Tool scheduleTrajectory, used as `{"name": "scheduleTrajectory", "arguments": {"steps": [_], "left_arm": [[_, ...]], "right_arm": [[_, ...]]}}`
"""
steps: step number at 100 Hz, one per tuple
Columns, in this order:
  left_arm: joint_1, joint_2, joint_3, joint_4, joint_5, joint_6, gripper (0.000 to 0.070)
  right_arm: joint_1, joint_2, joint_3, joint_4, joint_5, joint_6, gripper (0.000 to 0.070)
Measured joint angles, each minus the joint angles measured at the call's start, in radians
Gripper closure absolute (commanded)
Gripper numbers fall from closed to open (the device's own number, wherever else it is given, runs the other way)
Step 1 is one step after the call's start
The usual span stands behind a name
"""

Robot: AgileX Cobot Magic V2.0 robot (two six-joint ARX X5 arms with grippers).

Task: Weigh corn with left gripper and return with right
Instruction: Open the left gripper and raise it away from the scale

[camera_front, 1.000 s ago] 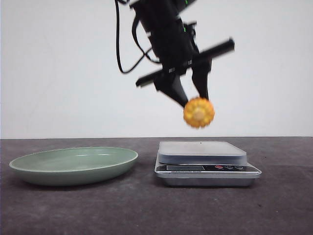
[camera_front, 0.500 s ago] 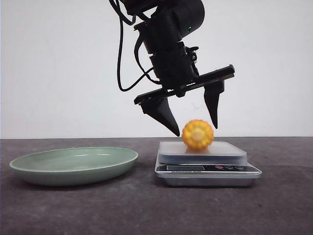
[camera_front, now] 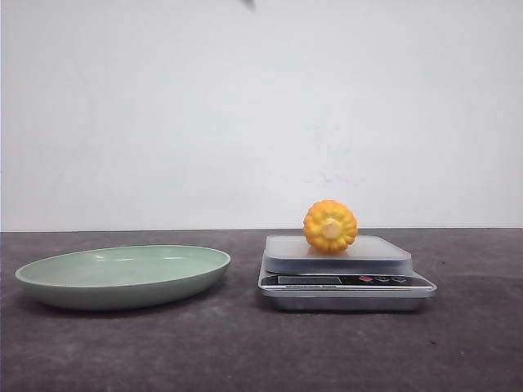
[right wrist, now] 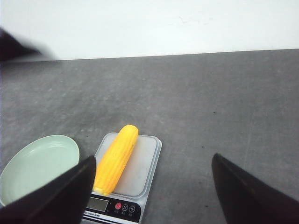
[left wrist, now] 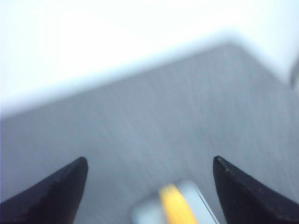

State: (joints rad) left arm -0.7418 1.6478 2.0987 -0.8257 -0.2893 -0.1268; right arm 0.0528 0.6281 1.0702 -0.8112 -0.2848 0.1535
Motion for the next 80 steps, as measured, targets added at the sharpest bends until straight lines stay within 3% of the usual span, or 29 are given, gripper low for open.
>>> {"name": "scheduleTrajectory", "arguments": {"steps": [10, 33, 49, 57, 80], "left_arm": [[0.058, -0.145, 0.019, -0.060, -0.075, 0.036, 0.0189], [0.249, -0.425, 0.006, -0.351, -0.188, 0.037, 0.0189], [0.299, -0.607, 0.006, -0.520, -0.314, 0.027, 0.0189], [0.299, -0.694, 0.006, -0.599, -0.329, -0.005, 0.0189], [0.310, -0.946, -0.154, -0.599, -0.317, -0.105, 0.0203]], "right_arm": [[0.014, 0.000, 0.000, 0.000, 0.000, 0.000, 0.0207], [0.055, 0.003, 0.000, 0.001, 0.000, 0.000, 0.0207], [0.086, 0.031, 0.000, 0.014, 0.000, 0.000, 0.0207], [0.106, 0.062, 0.000, 0.015, -0.001, 0.000, 0.0207], [0.159, 0.162, 0.000, 0.068, -0.001, 0.000, 0.0207]]}}
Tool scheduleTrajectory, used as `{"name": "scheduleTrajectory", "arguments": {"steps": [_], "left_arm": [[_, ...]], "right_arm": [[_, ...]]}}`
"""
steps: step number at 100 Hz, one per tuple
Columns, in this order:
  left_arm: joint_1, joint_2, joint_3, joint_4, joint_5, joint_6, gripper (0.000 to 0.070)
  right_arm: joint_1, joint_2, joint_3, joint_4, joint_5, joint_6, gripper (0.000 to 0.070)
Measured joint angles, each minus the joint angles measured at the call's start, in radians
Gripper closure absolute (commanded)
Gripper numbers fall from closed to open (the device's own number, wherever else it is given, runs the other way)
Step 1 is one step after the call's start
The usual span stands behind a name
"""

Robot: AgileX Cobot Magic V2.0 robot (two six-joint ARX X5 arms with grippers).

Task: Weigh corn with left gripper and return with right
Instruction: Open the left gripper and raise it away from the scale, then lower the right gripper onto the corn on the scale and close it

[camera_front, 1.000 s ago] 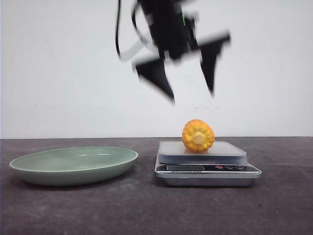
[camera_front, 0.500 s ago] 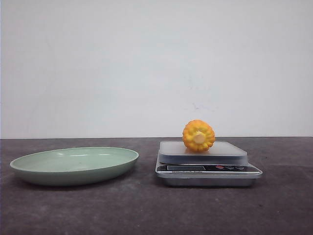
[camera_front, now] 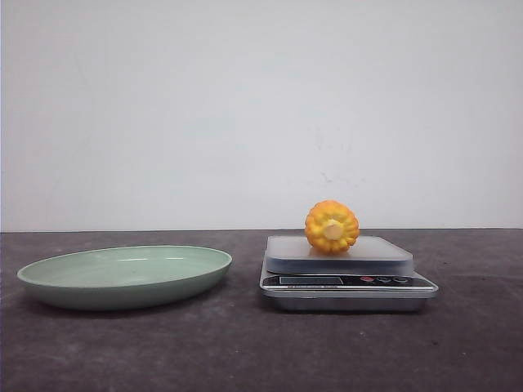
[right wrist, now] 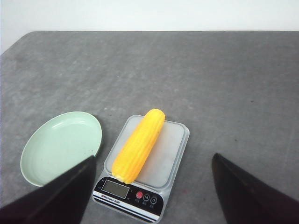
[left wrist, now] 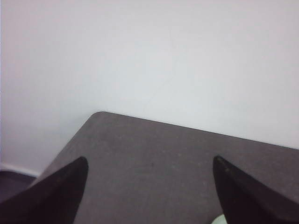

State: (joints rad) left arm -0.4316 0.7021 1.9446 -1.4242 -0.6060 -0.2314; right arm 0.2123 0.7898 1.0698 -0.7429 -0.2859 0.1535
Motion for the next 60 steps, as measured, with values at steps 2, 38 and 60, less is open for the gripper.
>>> {"name": "scheduleTrajectory", "arguments": {"steps": [2, 38, 60], "left_arm": [[0.002, -0.027, -0.025, 0.000, 0.007, -0.008, 0.0203], [0.024, -0.489, -0.544, 0.000, 0.213, -0.183, 0.0202], [0.037, -0.541, -0.689, 0.000, 0.271, -0.215, 0.0202]], "right_arm": [[0.006, 0.008, 0.000, 0.004, 0.000, 0.000, 0.0207], [0.134, 0.212, 0.000, 0.179, 0.009, 0.004, 0.0205], [0.215, 0.382, 0.000, 0.296, 0.109, 0.035, 0.0205]]}}
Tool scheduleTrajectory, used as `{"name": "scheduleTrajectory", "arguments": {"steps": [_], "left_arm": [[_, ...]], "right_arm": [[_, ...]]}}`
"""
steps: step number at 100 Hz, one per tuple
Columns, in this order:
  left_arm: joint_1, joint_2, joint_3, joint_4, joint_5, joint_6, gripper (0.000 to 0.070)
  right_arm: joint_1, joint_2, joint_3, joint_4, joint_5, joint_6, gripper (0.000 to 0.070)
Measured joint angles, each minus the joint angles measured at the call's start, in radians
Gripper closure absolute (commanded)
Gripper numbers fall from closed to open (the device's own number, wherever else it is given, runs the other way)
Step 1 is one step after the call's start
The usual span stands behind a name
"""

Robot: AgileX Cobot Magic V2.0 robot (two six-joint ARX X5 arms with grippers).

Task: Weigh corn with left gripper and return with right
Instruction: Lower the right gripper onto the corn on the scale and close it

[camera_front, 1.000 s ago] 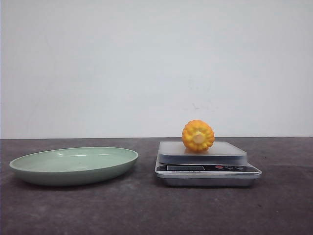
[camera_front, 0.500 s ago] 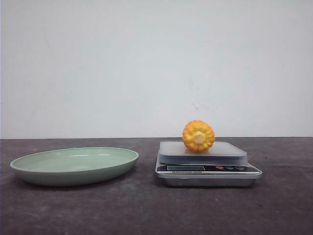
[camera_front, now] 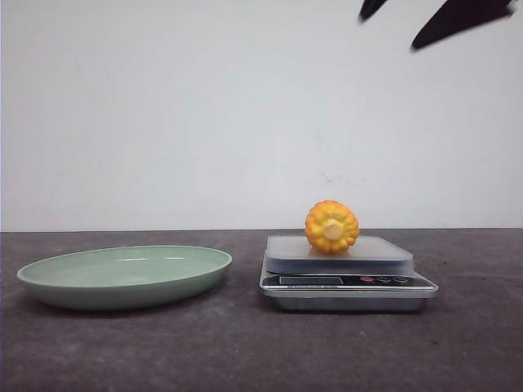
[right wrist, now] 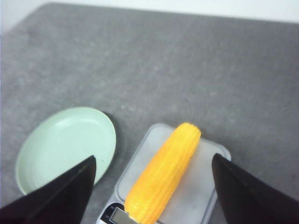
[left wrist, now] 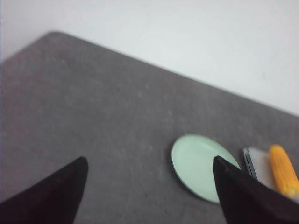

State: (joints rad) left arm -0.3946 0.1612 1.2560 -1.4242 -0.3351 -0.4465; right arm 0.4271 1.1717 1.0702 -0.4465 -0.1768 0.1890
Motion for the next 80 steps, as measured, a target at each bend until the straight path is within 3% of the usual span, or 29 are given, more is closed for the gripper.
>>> {"name": "scheduleTrajectory", "arguments": {"steps": [13, 49, 67, 71, 80], "left_arm": [[0.000, 0.018, -0.050, 0.000, 0.027, -0.002, 0.0201], [0.000, 0.019, -0.086, 0.000, 0.027, 0.005, 0.0201], [0.000, 0.019, -0.086, 0.000, 0.021, 0.021, 0.0201], [0.000, 0.019, -0.086, 0.000, 0.020, 0.023, 0.0201], [0.000, 0.019, -0.086, 0.000, 0.020, 0.033, 0.0201]], "right_arm": [[0.046, 0.146, 0.000, 0.021, 0.077, 0.021, 0.0123], [0.089, 0.418, 0.000, 0.084, 0.095, 0.095, 0.0128], [0.089, 0.449, 0.000, 0.089, 0.095, 0.126, 0.0194], [0.089, 0.455, 0.000, 0.089, 0.095, 0.131, 0.0257], [0.093, 0.461, 0.000, 0.083, 0.095, 0.138, 0.0468]]}}
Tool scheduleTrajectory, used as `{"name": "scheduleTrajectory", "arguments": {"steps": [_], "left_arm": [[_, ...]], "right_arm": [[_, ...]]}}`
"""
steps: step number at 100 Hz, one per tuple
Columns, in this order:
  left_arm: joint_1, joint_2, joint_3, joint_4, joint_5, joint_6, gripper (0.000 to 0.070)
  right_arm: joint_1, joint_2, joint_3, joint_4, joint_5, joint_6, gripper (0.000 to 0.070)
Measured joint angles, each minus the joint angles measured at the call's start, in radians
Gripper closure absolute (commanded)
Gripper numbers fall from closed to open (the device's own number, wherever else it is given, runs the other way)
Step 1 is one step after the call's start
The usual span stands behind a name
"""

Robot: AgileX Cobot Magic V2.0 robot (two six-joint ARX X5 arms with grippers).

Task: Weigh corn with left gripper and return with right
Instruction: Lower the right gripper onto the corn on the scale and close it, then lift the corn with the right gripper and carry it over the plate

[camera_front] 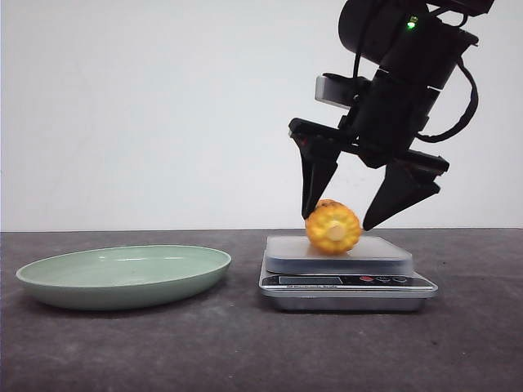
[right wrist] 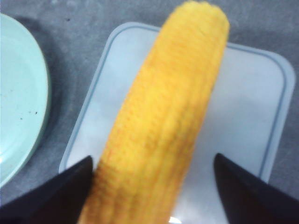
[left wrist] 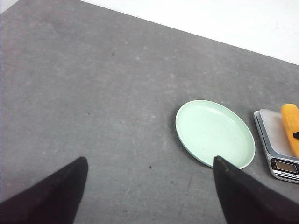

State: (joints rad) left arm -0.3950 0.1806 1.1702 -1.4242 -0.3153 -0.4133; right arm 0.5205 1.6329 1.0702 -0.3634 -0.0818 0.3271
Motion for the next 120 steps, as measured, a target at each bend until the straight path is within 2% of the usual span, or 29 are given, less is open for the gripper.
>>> {"name": "scheduleTrajectory", "arguments": {"steps": [4, 11, 19, 51, 63, 78, 91, 98, 109, 120], "left_arm": [[0.000, 0.000, 0.000, 0.000, 0.000, 0.003, 0.0199], [0.000, 0.000, 0.000, 0.000, -0.002, 0.006, 0.0195], [0.000, 0.000, 0.000, 0.000, -0.003, 0.010, 0.0195], [0.000, 0.000, 0.000, 0.000, -0.003, 0.018, 0.0195], [0.000, 0.000, 0.000, 0.000, -0.003, 0.021, 0.0195], [0.000, 0.000, 0.000, 0.000, -0.003, 0.022, 0.0195], [0.000, 0.000, 0.000, 0.000, -0.003, 0.022, 0.0195], [0.000, 0.000, 0.000, 0.000, -0.003, 0.022, 0.0195], [0.000, 0.000, 0.000, 0.000, -0.003, 0.022, 0.0195], [0.000, 0.000, 0.000, 0.000, -0.003, 0.022, 0.0195]], "right_arm": [[0.002, 0.000, 0.000, -0.007, 0.000, 0.002, 0.0519], [0.007, 0.001, 0.000, -0.008, 0.003, 0.003, 0.0542], [0.011, 0.001, 0.000, -0.005, 0.007, 0.004, 0.0700], [0.023, -0.032, -0.001, 0.007, 0.017, 0.013, 0.0700], [0.027, -0.134, 0.000, 0.010, -0.010, 0.008, 0.0700], [0.058, -0.261, 0.027, 0.014, -0.090, -0.008, 0.0700], [0.127, -0.315, 0.078, 0.016, -0.100, -0.009, 0.0700], [0.166, -0.305, 0.120, 0.026, -0.094, -0.009, 0.0700], [0.238, -0.251, 0.175, 0.072, -0.024, -0.005, 0.0700], [0.298, -0.151, 0.234, 0.104, 0.009, 0.010, 0.0700]]}}
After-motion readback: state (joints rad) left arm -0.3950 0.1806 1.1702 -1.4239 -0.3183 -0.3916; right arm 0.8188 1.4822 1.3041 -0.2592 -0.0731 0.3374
